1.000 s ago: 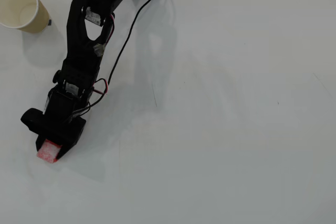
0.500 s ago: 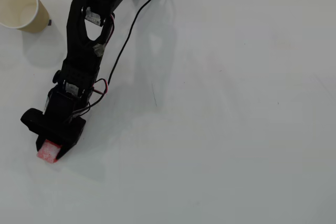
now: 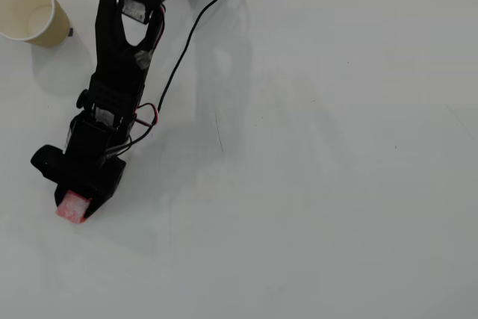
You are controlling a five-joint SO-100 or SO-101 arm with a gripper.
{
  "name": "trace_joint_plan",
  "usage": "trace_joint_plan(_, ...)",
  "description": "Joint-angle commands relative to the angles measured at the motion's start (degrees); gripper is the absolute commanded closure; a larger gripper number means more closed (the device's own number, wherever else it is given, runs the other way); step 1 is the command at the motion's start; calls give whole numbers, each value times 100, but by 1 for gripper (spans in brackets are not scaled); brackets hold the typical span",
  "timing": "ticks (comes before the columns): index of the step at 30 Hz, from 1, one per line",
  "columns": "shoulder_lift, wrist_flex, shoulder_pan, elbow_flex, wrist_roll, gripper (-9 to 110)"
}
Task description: Pick up the cube and drop it in the cup.
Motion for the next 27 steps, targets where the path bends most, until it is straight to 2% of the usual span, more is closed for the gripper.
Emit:
trace_joint_plan(1, 1793, -290, 53, 202, 44, 97)
trace_joint_plan(17, 4298, -571, 53, 2777, 44, 97)
trace_joint_plan(27, 5493, -290, 167, 3709, 44, 97)
